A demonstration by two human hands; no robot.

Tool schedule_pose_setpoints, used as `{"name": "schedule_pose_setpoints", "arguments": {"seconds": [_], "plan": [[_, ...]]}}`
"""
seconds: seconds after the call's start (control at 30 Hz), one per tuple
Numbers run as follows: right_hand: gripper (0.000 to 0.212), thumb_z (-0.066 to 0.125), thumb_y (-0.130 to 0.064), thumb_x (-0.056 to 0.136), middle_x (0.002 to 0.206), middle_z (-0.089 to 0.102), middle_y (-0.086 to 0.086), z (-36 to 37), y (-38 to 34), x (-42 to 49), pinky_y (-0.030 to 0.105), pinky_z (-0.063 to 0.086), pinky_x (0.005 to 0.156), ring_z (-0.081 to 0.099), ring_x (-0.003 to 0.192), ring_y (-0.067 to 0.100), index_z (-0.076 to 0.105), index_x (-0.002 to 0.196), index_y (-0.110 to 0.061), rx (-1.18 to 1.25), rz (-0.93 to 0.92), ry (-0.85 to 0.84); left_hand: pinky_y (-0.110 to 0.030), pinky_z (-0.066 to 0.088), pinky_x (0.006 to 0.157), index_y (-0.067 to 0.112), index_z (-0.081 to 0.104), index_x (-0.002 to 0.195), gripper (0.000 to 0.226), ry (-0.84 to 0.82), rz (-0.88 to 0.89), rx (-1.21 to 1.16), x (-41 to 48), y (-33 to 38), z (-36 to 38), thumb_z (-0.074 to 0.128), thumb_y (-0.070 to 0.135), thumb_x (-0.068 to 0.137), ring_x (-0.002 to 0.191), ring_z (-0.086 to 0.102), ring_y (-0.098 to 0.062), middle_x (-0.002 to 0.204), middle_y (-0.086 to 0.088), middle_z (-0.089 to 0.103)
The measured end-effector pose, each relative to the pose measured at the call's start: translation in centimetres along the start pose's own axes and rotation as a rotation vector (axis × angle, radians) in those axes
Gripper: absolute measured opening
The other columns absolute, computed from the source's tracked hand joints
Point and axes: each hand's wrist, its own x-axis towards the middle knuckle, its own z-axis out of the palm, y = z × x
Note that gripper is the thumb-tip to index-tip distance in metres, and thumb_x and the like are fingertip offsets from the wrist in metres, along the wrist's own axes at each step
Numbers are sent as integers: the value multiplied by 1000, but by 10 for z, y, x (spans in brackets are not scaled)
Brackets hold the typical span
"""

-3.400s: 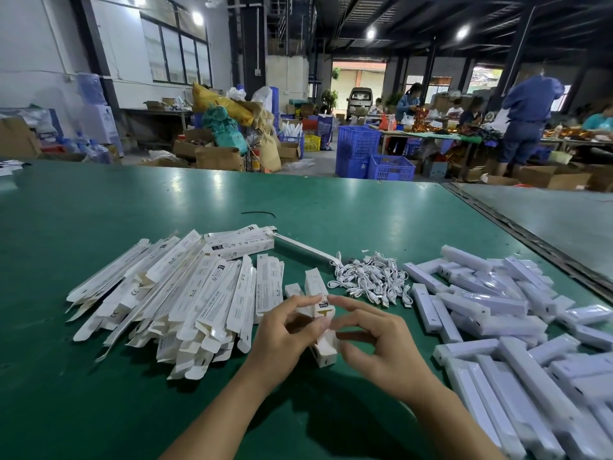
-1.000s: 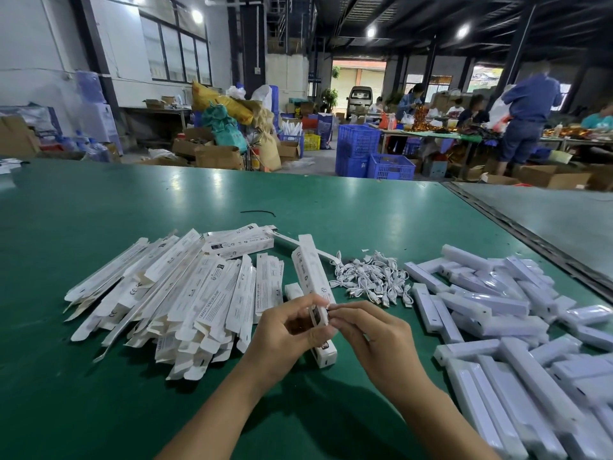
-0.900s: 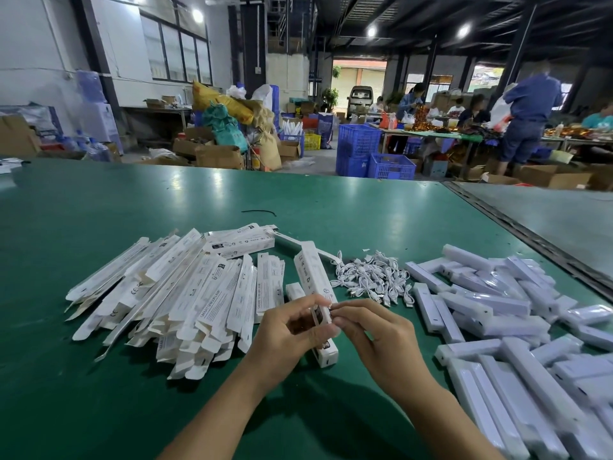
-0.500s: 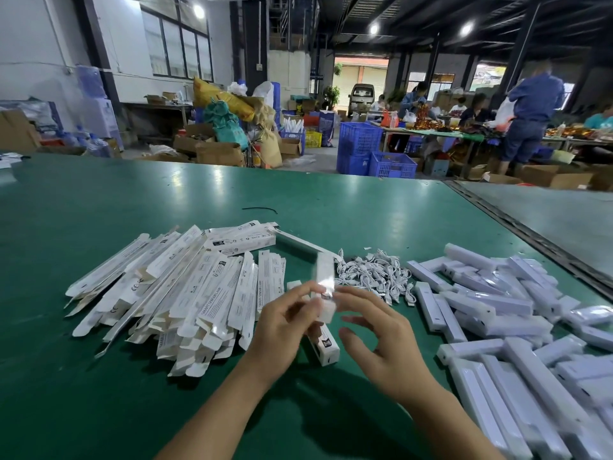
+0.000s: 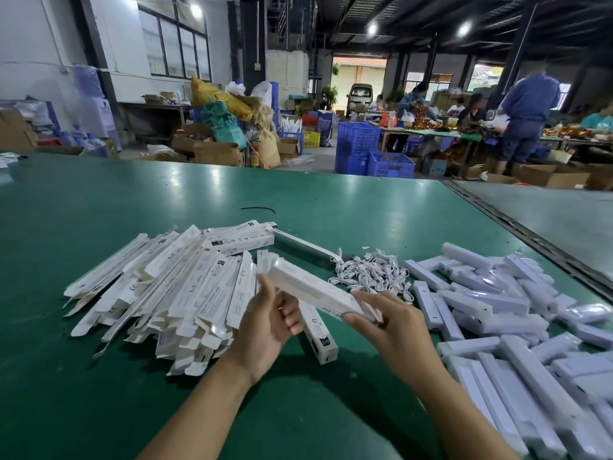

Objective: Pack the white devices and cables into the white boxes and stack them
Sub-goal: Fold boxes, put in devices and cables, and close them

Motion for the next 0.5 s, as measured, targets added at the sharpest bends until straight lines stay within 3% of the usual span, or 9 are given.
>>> {"name": "schedule_pose_setpoints", "arguments": {"seconds": [0.07,0.13,0.23,0.3,0.4,0.5], "plan": [[44,65,-54,78,90,68,-19,2,-5,-1,7,38,59,58,67,-4,74,111,-27,70,-45,-94,-24,47,59,12,73,102,52,3,1,121,-1,-7,2,81,51,69,67,52,-12,73,-1,60],[42,55,-59,83,76,67,-26,1,-7,-2,8,35,50,54,52,-1,75,107,-30,74,-61,-178,-28,52,66,16,77,95,23,61,-19,208,-2,-11,7,79,32,79,80,63,-19,86,-9,69],[45,49,-56,90,62,59,-23,-9,6,5,19,37,53,48,49,-2,77,89,-21,-95,-6,5,-26,54,64,7,73,93,35,160,-9,183,-1,-10,9,76,33,70,81,69,-20,87,-12,73],[28,61,-42,92,83,67,-10,-19,19,11,27,41,66,59,73,10,77,94,-19,-304,119,167,-23,54,61,0,68,94,48,212,13,162,-1,-7,8,76,37,65,77,69,-18,86,-12,73],[33,60,-38,93,130,57,5,-28,35,14,38,42,94,48,121,30,66,122,-24,-559,419,50,-29,59,67,-1,65,97,46,286,18,103,1,-4,4,73,35,69,84,67,-24,94,-19,69],[44,57,-36,93,144,42,11,-30,43,12,45,38,102,38,130,36,52,134,-23,-645,627,-42,-28,59,64,3,65,94,37,296,22,59,0,-1,3,69,34,74,78,71,-22,88,-16,72]]}}
